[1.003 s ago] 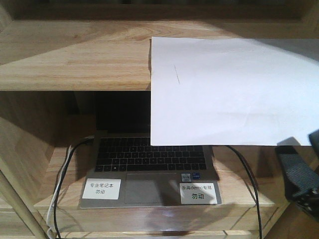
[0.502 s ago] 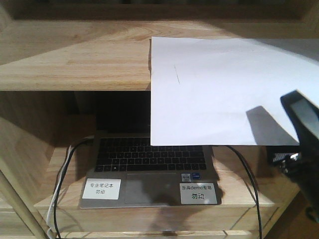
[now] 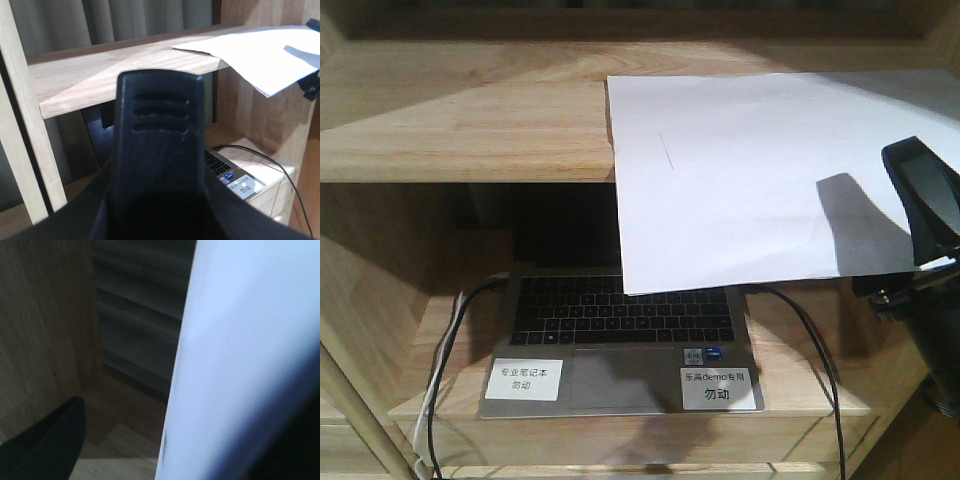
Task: Grab stapler and paper to desk for stapling
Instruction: 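Pinch the paper edge with the right gripper and pull it off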
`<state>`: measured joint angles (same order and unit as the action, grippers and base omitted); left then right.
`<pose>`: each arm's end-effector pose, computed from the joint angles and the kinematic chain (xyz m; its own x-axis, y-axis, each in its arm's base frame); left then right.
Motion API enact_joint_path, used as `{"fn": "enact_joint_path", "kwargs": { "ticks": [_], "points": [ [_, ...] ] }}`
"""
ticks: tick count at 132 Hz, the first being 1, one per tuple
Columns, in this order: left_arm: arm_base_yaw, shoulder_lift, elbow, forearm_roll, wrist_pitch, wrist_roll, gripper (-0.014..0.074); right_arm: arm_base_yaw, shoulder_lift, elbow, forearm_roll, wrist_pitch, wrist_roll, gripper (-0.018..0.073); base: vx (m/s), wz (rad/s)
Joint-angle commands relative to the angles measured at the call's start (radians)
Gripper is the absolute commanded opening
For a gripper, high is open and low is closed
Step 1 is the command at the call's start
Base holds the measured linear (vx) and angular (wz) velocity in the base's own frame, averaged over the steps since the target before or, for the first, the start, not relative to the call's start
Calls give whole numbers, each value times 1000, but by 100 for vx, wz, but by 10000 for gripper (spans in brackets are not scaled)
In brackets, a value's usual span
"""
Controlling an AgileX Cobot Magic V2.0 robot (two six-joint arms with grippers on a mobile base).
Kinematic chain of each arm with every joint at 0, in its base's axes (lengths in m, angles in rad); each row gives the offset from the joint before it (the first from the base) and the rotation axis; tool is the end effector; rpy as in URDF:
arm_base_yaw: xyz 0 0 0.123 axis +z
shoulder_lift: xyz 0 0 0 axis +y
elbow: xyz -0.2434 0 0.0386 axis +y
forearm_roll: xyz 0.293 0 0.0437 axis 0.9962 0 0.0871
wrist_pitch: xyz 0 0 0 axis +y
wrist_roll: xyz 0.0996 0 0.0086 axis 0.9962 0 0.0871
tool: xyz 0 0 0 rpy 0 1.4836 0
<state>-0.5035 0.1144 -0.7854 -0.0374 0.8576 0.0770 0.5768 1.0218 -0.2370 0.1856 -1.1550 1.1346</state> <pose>0.0550 -0.0335 0.3955 -0.0599 0.0929 -0.9939 0.5108 0.8583 0.0495 0.2044 0.1128 0.2175 -0.2549 0.9344 -0.2486 -0.4865 0.0983 0.8681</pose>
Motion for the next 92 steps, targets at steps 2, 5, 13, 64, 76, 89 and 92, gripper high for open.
{"fn": "enact_joint_path", "kwargs": {
  "ticks": [2,5,13,64,76,89,92],
  "points": [
    [-3,18,-25,-8,-116,-2,-6,1,-3,-30,-14,-190,-10,505,0,0],
    [-3,18,-25,-8,-116,-2,-6,1,-3,-30,-15,-190,-7,484,0,0],
    [-3,18,-25,-8,-116,-2,-6,1,-3,-30,-18,-190,1,424,0,0],
    [-3,18,-25,-8,-116,-2,-6,1,-3,-30,-73,-190,19,-13,0,0],
    [-3,18,-25,-8,-116,-2,-6,1,-3,-30,-70,-190,31,-11,0,0],
    [-3,18,-25,-8,-116,-2,-6,1,-3,-30,-72,-190,39,-10,0,0],
    [-3,18,-25,-8,-116,-2,-6,1,-3,-30,-73,-190,39,-10,0,0]
  ]
}}
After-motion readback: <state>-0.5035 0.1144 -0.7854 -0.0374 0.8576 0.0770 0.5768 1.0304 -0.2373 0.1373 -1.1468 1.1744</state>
